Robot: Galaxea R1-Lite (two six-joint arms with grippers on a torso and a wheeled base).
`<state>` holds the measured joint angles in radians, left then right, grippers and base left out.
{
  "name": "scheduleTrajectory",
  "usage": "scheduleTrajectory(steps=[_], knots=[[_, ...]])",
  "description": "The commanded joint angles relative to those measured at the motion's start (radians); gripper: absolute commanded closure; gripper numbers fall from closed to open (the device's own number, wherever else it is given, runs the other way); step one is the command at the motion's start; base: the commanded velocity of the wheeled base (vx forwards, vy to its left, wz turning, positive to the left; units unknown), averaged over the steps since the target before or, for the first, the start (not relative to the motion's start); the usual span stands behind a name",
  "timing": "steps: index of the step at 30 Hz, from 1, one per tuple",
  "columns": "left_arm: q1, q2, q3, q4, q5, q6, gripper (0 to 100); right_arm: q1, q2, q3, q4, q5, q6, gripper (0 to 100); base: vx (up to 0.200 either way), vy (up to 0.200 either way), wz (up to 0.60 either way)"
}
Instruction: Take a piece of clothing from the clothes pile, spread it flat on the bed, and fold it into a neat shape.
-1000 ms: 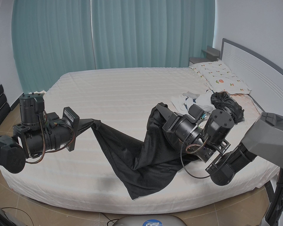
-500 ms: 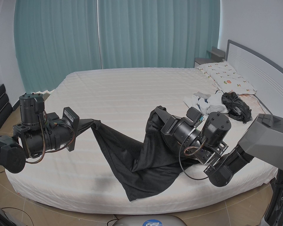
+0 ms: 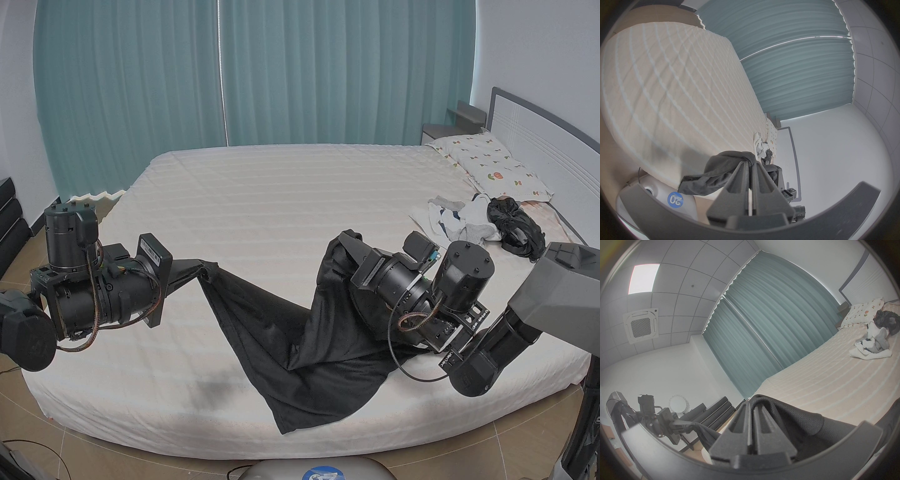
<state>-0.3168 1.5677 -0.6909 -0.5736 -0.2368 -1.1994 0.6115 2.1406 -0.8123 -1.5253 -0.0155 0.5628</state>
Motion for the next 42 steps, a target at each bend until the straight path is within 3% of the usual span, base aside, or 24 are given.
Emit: scheduleTrajectory(steps=[1, 7, 17, 22, 23, 24, 28, 29, 30, 32, 34, 38, 42], knots=[[-0.010, -0.008, 0.002, 0.006, -0.001, 0.001, 100, -0.030, -0.031, 0.061, -0.001, 0.002, 0.002, 100, -0.200, 0.000, 0.00], [-0.036, -0.031, 0.048, 0.023, -0.001, 0.003, 100, -0.042, -0.097, 0.196, -0.030, 0.003, 0.008, 100, -0.200, 0.000, 0.00], [-0.068, -0.216, 0.037, 0.218, 0.001, 0.067, 100, -0.021, -0.390, 0.458, -0.032, -0.004, 0.011, 100, -0.200, 0.000, 0.00], [-0.074, -0.316, 0.005, 0.282, 0.001, 0.069, 100, 0.010, -0.564, 0.473, 0.068, -0.053, 0.009, 100, -0.040, 0.000, 0.00], [-0.073, -0.353, -0.026, 0.317, 0.001, 0.069, 100, 0.016, -0.663, 0.440, 0.165, -0.075, 0.008, 100, 0.000, 0.000, 0.00], [-0.073, -0.353, -0.026, 0.317, 0.001, 0.069, 100, 0.016, -0.663, 0.440, 0.165, -0.075, 0.008, 100, 0.000, 0.000, 0.00], [-0.064, -0.413, -0.118, 0.359, 0.002, 0.075, 100, 0.021, -0.910, 0.180, 0.504, -0.115, 0.016, 100, 0.000, 0.000, 0.00], [-0.064, -0.413, -0.118, 0.359, 0.002, 0.075, 100, 0.021, -0.910, 0.180, 0.504, -0.115, 0.016, 100, 0.000, 0.000, 0.00], [-0.062, -0.410, -0.151, 0.359, 0.005, 0.076, 100, 0.011, -0.964, 0.056, 0.657, -0.129, 0.043, 100, 0.000, 0.000, 0.00], [-0.062, -0.402, -0.180, 0.357, 0.005, 0.075, 100, -0.009, -0.970, -0.013, 0.740, -0.126, 0.074, 100, 0.000, 0.000, 0.00], [-0.054, -0.351, -0.239, 0.360, 0.014, 0.073, 100, -0.095, -0.938, -0.143, 0.850, -0.106, 0.146, 100, 0.000, 0.000, 0.00], [-0.010, -0.232, -0.303, 0.362, 0.016, 0.067, 100, -0.220, -0.792, -0.350, 0.924, -0.066, 0.210, 100, 0.000, 0.000, 0.00], [0.053, -0.133, -0.351, 0.359, 0.013, 0.017, 100, -0.254, -0.648, -0.525, 1.002, -0.080, 0.232, 100, 0.000, 0.000, 0.00]])
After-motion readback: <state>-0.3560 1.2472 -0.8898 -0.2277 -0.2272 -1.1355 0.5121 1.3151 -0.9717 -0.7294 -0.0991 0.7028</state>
